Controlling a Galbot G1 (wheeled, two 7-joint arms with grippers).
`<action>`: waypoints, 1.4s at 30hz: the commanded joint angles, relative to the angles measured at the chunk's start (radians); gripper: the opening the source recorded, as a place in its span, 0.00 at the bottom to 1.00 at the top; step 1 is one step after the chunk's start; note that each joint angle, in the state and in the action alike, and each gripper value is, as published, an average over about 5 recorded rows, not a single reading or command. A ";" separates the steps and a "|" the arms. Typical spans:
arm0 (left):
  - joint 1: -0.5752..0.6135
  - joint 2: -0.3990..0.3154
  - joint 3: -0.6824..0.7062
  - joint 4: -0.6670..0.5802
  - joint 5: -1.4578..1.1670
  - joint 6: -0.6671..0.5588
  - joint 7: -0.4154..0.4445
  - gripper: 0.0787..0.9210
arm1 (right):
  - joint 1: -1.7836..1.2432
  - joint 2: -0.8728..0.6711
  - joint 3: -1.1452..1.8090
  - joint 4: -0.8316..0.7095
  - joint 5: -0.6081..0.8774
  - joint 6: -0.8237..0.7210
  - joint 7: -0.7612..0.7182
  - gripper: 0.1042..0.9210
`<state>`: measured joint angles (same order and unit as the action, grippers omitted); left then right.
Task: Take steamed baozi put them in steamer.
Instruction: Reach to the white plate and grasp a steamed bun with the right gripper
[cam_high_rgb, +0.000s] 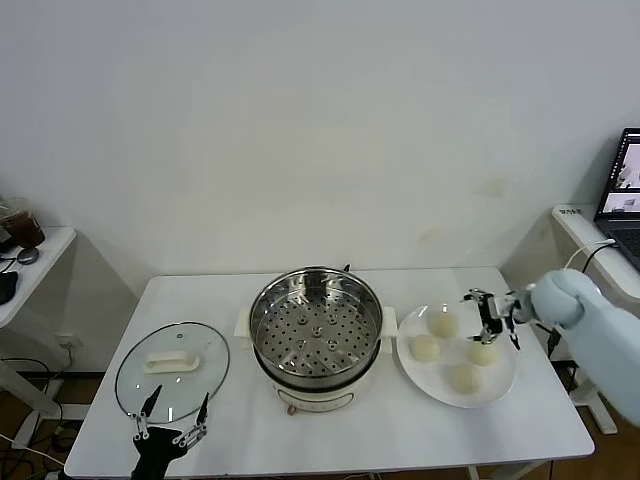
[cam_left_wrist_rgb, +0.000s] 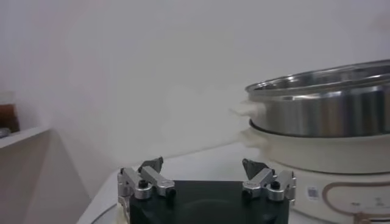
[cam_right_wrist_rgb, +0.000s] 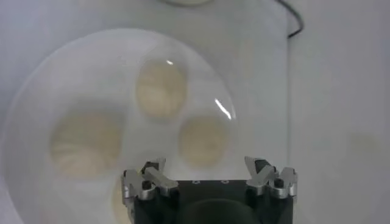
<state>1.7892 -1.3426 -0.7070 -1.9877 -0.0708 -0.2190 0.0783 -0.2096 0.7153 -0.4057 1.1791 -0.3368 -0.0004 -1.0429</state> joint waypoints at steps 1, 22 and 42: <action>-0.002 -0.001 -0.011 0.004 0.005 -0.003 -0.001 0.88 | 0.172 0.109 -0.209 -0.191 0.014 -0.013 -0.056 0.88; -0.013 -0.001 -0.041 0.018 0.004 -0.013 0.003 0.88 | 0.143 0.241 -0.217 -0.305 -0.016 -0.090 0.002 0.86; -0.011 0.001 -0.052 0.021 0.004 -0.022 0.004 0.88 | 0.160 0.192 -0.240 -0.250 0.014 -0.097 -0.036 0.44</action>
<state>1.7777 -1.3402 -0.7602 -1.9678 -0.0674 -0.2411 0.0821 -0.0581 0.9162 -0.6380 0.9187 -0.3375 -0.0941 -1.0736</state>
